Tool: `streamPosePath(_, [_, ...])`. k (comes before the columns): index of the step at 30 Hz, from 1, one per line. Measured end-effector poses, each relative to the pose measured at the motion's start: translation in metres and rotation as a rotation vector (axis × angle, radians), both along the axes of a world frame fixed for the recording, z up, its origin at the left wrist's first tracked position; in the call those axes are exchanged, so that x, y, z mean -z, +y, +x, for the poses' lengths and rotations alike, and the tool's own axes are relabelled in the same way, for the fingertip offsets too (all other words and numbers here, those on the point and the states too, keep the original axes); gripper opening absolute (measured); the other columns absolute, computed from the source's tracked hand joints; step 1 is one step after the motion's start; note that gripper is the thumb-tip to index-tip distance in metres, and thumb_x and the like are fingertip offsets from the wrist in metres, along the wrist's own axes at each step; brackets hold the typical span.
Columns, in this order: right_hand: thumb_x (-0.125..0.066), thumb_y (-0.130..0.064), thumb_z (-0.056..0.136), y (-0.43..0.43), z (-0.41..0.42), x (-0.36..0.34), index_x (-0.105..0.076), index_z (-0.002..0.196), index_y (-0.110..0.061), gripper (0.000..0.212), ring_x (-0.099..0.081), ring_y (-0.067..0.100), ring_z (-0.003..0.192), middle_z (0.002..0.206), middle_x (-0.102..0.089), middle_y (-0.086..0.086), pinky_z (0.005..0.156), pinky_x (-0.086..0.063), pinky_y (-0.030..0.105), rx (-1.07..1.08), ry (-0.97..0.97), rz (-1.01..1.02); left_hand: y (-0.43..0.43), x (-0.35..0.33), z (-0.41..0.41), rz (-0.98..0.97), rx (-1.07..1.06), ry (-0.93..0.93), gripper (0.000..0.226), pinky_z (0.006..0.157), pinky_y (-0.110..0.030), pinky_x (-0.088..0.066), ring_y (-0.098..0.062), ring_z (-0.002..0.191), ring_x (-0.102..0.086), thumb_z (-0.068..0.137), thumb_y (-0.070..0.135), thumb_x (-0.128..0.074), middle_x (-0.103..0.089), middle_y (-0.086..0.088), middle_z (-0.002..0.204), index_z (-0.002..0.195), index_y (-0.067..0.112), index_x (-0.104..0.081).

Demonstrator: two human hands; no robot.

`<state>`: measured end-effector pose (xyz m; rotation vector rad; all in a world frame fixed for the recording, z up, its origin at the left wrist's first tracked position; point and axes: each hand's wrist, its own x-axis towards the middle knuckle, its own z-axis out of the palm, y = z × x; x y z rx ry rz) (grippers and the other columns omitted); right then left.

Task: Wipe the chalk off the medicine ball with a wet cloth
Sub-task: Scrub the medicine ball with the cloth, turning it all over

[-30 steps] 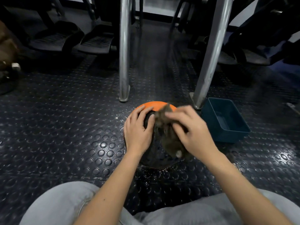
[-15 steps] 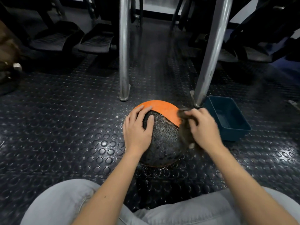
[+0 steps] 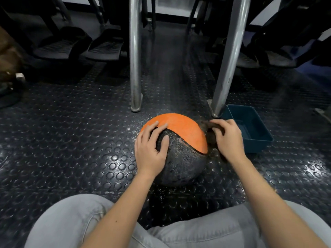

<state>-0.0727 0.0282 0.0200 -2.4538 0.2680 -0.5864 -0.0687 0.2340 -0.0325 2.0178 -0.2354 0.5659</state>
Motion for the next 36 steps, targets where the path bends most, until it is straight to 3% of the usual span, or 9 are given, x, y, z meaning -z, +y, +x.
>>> streamPosePath(5, [-0.056,-0.001,0.087,0.039,-0.022,-0.008,-0.069,0.106,-0.012,0.026,-0.052,0.009,0.095,0.098,-0.052,0.002,0.088,-0.035,0.008,-0.411,-0.229,0.024,0.004,0.002,0.002,-0.012,0.002,0.007,0.040,0.104,-0.040,-0.033,-0.011,0.121,-0.041,0.089,0.050,-0.039,-0.045,0.021,0.130,0.121,0.036,-0.059])
streamPosePath(10, [-0.053,-0.008,0.092,-0.007,-0.005,0.007,-0.066,0.112,-0.020,0.027,-0.052,0.025,0.106,0.104,-0.048,0.003,0.082,-0.032,0.021,0.018,0.150,0.011,0.005,0.001,0.002,0.023,0.045,0.006,0.039,0.105,-0.040,-0.030,-0.013,0.125,-0.040,0.090,0.051,-0.037,-0.043,0.022,0.132,0.123,0.039,-0.055])
streamPosePath(15, [-0.057,-0.002,0.087,0.032,-0.027,-0.017,-0.068,0.107,-0.012,0.025,-0.049,0.005,0.093,0.098,-0.051,0.002,0.085,-0.032,0.003,-0.296,-0.238,0.067,0.007,-0.014,0.004,-0.005,0.103,0.103,0.036,0.103,-0.037,-0.030,-0.006,0.117,-0.038,0.081,0.059,-0.038,-0.045,0.024,0.122,0.109,0.044,-0.055])
streamPosePath(18, [-0.055,0.000,0.088,0.032,-0.030,0.004,-0.068,0.107,-0.015,0.027,-0.049,0.009,0.095,0.099,-0.050,0.003,0.086,-0.033,0.007,-0.364,-0.118,0.042,0.004,-0.017,0.001,0.006,0.075,0.108,0.043,0.103,-0.040,-0.032,-0.009,0.116,-0.038,0.079,0.064,-0.042,-0.046,0.021,0.117,0.103,0.034,-0.062])
streamPosePath(22, [-0.052,-0.007,0.093,-0.002,-0.015,0.007,-0.064,0.112,-0.021,0.027,-0.051,0.021,0.105,0.107,-0.052,0.005,0.079,-0.027,0.016,-0.019,0.131,0.094,0.007,-0.010,-0.006,-0.026,0.087,0.076,0.032,0.098,-0.037,-0.034,-0.001,0.109,-0.030,0.076,0.062,-0.052,-0.044,0.028,0.109,0.096,0.037,-0.060])
streamPosePath(24, [-0.055,-0.008,0.091,-0.001,-0.016,-0.001,-0.061,0.116,-0.021,0.029,-0.051,0.017,0.102,0.107,-0.054,0.005,0.076,-0.027,0.012,0.043,0.012,0.175,0.011,-0.013,-0.005,-0.040,0.095,0.085,0.031,0.096,-0.033,-0.033,-0.001,0.107,-0.031,0.073,0.062,-0.054,-0.044,0.028,0.106,0.090,0.037,-0.060])
streamPosePath(28, [-0.057,-0.007,0.088,0.042,-0.039,-0.006,-0.056,0.113,-0.021,0.029,-0.051,0.001,0.090,0.095,-0.054,-0.011,0.078,-0.035,0.009,-0.245,-0.174,0.202,0.007,-0.031,-0.004,-0.081,-0.007,0.143,0.029,0.106,-0.038,-0.023,-0.003,0.094,-0.043,0.071,0.070,-0.048,-0.048,0.018,0.088,0.068,0.042,-0.052])
streamPosePath(33, [-0.058,-0.010,0.082,0.048,-0.054,0.004,-0.066,0.101,-0.013,0.021,-0.052,0.003,0.086,0.094,-0.053,-0.004,0.077,-0.040,0.010,-0.416,-0.160,0.047,-0.001,-0.028,-0.010,0.030,-0.126,0.310,0.038,0.113,-0.043,-0.018,-0.013,0.122,-0.036,0.088,0.054,-0.051,-0.042,0.009,0.122,0.121,0.034,-0.055])
streamPosePath(36, [-0.060,-0.010,0.081,0.032,-0.042,-0.001,-0.068,0.104,-0.018,0.025,-0.054,0.004,0.091,0.097,-0.058,-0.003,0.085,-0.041,0.015,-0.472,-0.125,0.073,0.002,-0.024,-0.011,0.077,-0.079,0.301,0.045,0.112,-0.041,-0.022,-0.014,0.125,-0.036,0.090,0.053,-0.051,-0.042,0.009,0.131,0.130,0.034,-0.050])
